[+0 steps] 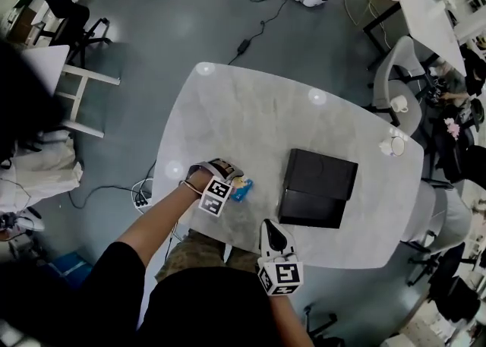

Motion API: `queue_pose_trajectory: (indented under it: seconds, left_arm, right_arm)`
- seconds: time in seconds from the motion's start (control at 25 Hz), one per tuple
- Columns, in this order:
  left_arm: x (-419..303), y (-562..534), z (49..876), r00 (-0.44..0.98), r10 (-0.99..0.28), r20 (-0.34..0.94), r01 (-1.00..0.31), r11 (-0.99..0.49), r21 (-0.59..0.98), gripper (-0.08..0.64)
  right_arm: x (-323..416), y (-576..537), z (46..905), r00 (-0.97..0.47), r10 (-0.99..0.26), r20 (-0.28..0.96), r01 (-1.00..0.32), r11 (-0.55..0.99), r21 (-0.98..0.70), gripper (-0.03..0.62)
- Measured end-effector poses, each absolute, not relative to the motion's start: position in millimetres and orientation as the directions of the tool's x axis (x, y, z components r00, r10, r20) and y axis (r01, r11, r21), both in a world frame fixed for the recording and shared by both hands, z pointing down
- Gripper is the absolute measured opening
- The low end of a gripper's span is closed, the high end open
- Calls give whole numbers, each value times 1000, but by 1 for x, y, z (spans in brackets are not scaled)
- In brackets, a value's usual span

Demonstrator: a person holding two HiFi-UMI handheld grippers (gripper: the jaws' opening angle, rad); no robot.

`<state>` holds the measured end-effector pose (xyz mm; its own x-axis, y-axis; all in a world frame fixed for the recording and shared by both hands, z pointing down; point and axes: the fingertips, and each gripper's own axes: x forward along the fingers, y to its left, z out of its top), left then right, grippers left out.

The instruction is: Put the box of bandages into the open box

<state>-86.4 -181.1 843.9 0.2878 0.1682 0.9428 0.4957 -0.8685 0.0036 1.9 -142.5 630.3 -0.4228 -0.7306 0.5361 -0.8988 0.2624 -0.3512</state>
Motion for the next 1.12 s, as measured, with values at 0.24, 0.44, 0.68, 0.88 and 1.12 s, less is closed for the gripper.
queue_pose_trajectory:
  seconds: [0.24, 0.44, 0.68, 0.88, 1.12]
  left_arm:
    - [-82, -187, 857, 297, 161, 941, 526, -850, -21, 423]
    - [-82, -183, 865, 291, 193, 937, 538, -843, 6, 423]
    - [-79, -185, 864, 317, 215, 924, 519, -854, 21, 422]
    - [-77, -189, 860, 313, 247, 917, 438, -894, 91, 422]
    - [-73, -199, 828, 469, 234, 852, 314, -946, 87, 417]
  right_arm:
    - [-11, -142, 627, -396, -743, 540, -909, 236, -342, 12]
    - [-17, -139, 623, -371, -758, 536, -917, 208, -341, 12]
    - [-23, -130, 623, -334, -764, 552, -926, 157, -344, 12]
    - [-25, -127, 620, -294, -778, 556, -936, 117, -331, 12]
    - [-30, -118, 611, -241, -804, 544, -943, 62, -326, 12]
